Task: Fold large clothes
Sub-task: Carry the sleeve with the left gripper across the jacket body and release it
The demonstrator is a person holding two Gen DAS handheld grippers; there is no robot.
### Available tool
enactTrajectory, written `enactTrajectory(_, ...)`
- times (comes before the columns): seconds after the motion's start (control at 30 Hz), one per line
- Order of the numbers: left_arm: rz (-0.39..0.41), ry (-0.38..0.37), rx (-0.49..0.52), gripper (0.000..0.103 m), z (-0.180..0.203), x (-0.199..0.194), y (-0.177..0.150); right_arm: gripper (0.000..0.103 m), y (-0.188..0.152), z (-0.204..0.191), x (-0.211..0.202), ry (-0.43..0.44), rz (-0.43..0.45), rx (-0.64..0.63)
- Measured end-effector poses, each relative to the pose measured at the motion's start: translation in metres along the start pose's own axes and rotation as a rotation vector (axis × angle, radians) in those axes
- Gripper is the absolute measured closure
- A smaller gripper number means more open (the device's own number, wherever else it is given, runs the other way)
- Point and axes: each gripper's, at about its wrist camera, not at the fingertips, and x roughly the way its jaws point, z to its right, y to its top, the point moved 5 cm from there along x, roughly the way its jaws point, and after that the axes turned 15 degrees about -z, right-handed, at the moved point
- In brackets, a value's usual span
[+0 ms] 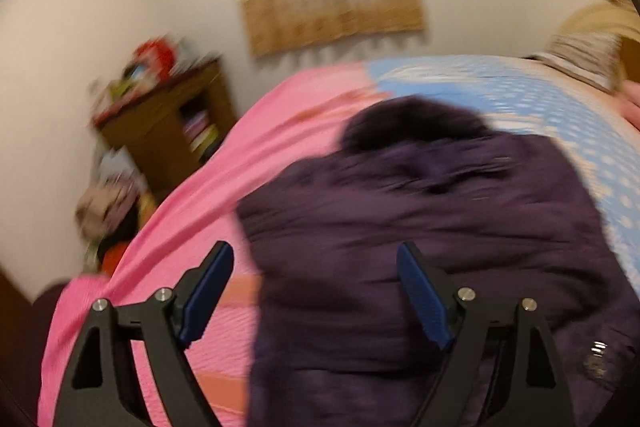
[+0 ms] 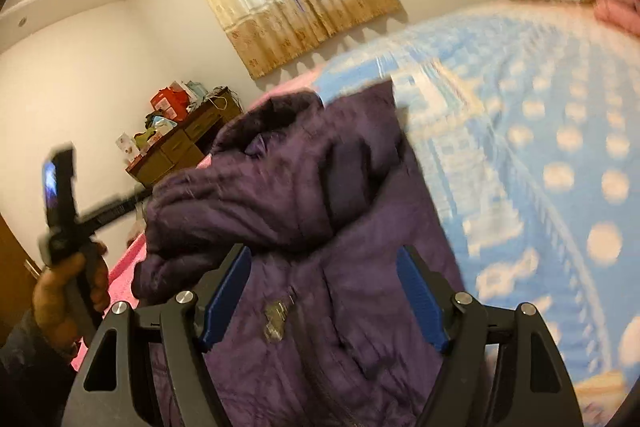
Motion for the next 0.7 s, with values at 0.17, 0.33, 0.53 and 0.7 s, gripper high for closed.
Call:
enactTrajectory(0.17, -0.079, 0.037, -0.08, 0.013, -0.022, 0.036, -0.008, 0.028, 0.051, -0.01, 0.036, -0.036, -0.101, -0.005)
enactTrajectory(0.33, -0.095, 0.064, -0.056, 0.01, -0.009, 0.049, -0.02, 0.043, 0.054, 0.007, 0.095, -0.058, -0.273, 0.048)
enactTrajectory(0.53, -0.126, 0.026, -0.057, 0.006, -0.006, 0.057, -0.037, 0.094, 0.041, -0.005, 0.082, -0.144, -0.225, -0.066)
enactTrajectory(0.7, -0.093, -0.01, -0.087, 0.006, -0.015, 0.035, -0.03, 0.097, 0.044, 0.013, 0.079, -0.172, -0.238, -0.029)
